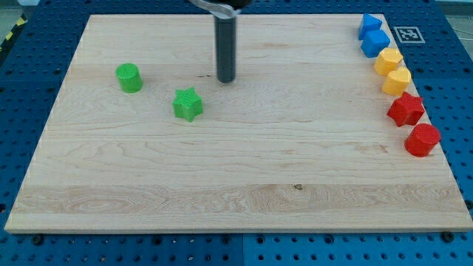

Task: Move the green star to the left side of the red star

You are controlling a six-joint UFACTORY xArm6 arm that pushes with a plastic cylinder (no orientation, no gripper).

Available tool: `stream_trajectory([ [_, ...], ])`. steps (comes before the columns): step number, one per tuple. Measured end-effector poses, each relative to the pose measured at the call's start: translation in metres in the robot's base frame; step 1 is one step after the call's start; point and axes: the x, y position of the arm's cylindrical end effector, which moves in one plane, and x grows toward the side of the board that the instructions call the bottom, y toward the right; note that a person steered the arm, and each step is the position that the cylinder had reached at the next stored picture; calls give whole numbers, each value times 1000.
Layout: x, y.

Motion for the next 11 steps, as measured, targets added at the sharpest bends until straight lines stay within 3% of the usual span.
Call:
stream_trajectory([
  [2,-2,-73],
  [4,31,-75],
  [10,90,-30],
  [11,94,-1],
])
